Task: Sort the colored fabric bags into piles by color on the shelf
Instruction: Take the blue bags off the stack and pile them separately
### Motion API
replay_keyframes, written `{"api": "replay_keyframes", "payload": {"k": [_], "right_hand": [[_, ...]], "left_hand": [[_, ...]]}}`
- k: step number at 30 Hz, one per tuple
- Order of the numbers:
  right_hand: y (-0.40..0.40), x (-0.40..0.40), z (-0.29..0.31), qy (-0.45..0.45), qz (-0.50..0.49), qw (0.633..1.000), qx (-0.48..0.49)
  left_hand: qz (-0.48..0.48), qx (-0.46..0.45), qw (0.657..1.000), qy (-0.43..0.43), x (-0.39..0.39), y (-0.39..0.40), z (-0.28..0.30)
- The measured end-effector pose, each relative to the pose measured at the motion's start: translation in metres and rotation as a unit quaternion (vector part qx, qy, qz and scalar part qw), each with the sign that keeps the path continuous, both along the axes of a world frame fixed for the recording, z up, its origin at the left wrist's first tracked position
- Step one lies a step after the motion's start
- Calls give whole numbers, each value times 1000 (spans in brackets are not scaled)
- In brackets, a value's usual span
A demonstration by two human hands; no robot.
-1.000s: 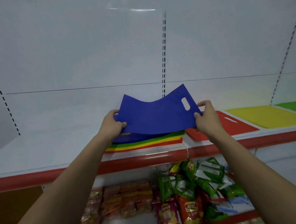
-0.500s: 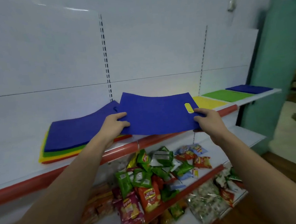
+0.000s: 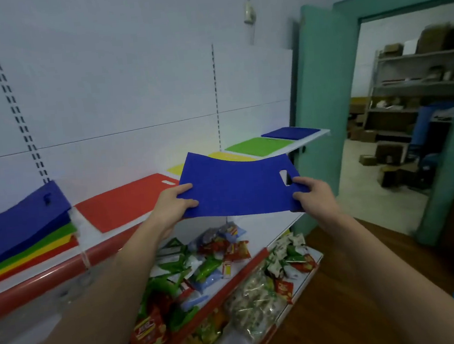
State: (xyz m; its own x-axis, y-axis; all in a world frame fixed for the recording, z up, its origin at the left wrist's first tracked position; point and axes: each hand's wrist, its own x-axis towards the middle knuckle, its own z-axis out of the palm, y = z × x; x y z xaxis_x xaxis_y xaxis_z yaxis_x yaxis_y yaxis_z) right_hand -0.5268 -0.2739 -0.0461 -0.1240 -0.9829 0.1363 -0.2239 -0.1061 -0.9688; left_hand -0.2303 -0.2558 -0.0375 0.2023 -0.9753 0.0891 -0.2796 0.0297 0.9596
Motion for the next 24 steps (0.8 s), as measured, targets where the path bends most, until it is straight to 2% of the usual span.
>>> {"api": "replay_keyframes", "payload": {"k": [9,24], "right_hand": [[-36,-116,-15,33,-57,998,23],[-155,-222,-29,74,-154,984,56]], "left_hand": [[-70,22,997,34,-108,-74,-27],[-184,22,978,91,-226,-260,-62]]}}
